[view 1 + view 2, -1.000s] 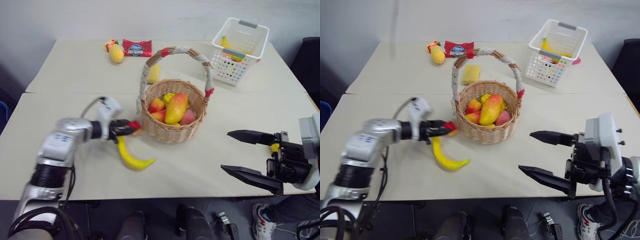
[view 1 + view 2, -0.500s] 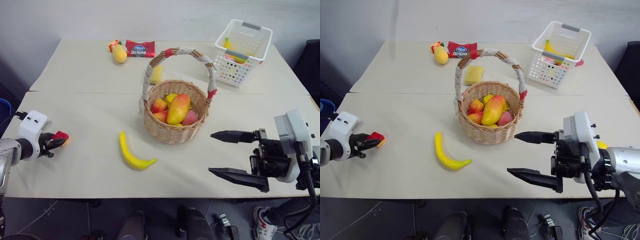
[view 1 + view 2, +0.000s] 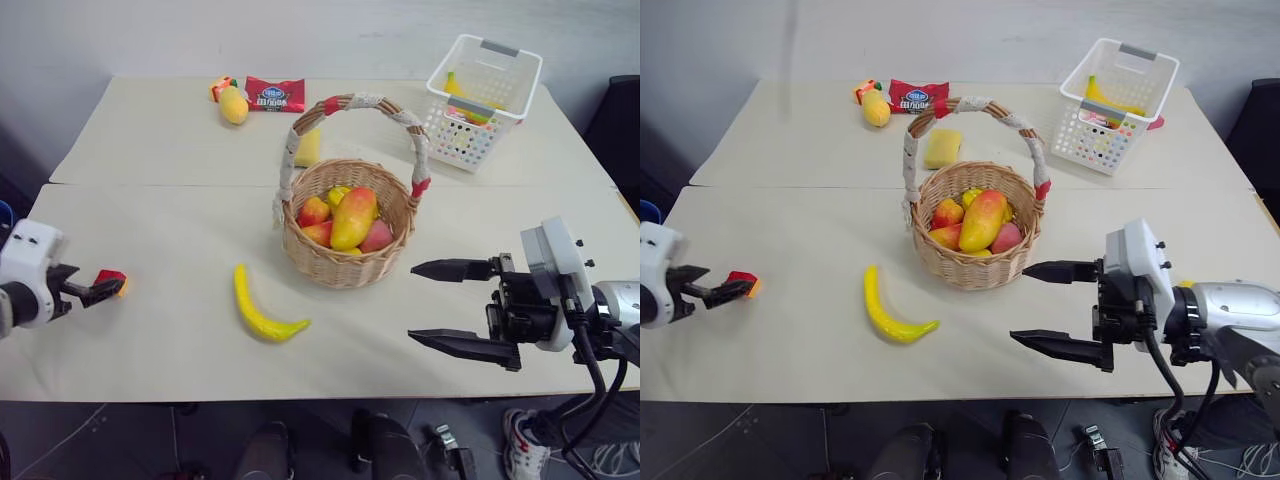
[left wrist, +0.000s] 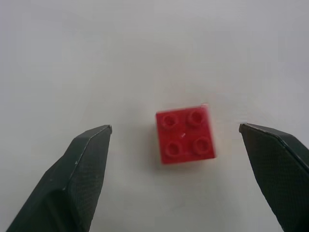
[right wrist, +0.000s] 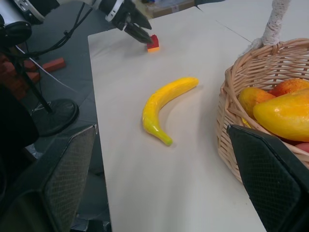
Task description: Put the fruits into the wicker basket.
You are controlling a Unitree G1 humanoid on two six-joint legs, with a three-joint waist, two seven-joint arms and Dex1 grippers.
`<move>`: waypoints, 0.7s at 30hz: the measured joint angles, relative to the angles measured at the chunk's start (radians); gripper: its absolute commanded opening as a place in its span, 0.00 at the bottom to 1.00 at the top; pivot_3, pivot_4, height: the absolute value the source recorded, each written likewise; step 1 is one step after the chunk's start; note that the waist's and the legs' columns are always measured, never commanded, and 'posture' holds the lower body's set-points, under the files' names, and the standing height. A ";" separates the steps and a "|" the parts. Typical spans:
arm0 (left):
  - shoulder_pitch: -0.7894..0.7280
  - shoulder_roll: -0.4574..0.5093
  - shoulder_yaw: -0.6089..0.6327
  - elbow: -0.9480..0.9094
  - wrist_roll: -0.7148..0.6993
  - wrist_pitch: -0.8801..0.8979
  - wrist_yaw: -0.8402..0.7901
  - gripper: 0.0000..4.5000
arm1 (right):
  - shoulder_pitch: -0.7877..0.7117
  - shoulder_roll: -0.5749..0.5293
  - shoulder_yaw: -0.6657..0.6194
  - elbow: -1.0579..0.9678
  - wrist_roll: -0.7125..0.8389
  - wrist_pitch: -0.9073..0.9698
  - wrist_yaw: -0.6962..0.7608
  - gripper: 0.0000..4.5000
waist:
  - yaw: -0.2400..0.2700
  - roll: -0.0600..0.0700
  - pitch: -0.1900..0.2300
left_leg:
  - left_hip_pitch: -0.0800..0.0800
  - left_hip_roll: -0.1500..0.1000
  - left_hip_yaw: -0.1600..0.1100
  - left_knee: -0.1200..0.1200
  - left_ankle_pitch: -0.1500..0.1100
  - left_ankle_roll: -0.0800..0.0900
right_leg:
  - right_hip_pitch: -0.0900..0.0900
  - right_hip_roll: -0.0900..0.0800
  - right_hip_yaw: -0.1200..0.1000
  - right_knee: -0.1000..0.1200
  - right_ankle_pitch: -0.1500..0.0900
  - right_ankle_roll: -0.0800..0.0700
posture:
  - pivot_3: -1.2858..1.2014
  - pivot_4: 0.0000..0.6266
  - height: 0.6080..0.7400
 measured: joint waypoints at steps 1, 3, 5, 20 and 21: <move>0.014 0.021 0.046 -0.021 -0.030 -0.023 -0.063 0.99 | -0.012 0.009 0.020 0.006 -0.014 -0.001 0.000 1.00 | -0.001 0.000 0.000 | -0.001 0.000 0.001 0.000 0.000 0.000 | -0.001 0.000 -0.001 0.000 0.000 0.000 | 0.52 0.24 1.00; 0.045 0.069 0.125 -0.075 -0.091 -0.060 -0.193 0.99 | -0.047 0.034 0.069 0.026 -0.048 -0.002 -0.002 1.00 | -0.002 0.000 0.000 | -0.002 0.000 0.004 0.000 0.000 0.000 | -0.005 0.000 -0.003 0.001 0.000 0.000 | 0.52 0.24 1.00; 0.085 0.117 0.197 -0.130 -0.151 -0.085 -0.328 0.99 | -0.090 0.064 0.135 0.040 -0.094 -0.003 -0.005 1.00 | -0.004 0.000 0.000 | -0.003 0.000 0.009 0.000 0.000 0.000 | -0.009 0.001 -0.001 0.004 0.000 0.000 | 0.52 0.24 1.00; 0.132 0.229 0.106 -0.259 -0.303 -0.182 -0.699 0.99 | -0.432 0.576 0.785 0.480 -0.674 -0.231 0.063 1.00 | -0.041 0.000 0.000 | -0.013 0.001 0.015 0.009 0.001 0.000 | -0.025 0.010 0.002 0.022 -0.003 -0.004 | 0.52 0.24 1.00; 0.133 0.231 0.103 -0.260 -0.303 -0.183 -0.702 0.99 | -0.448 0.609 0.812 0.522 -0.707 -0.257 0.072 1.00 | -0.045 0.000 0.000 | -0.013 0.001 0.014 0.009 0.001 0.000 | -0.025 0.010 0.002 0.022 -0.003 -0.005 | 0.52 0.24 1.00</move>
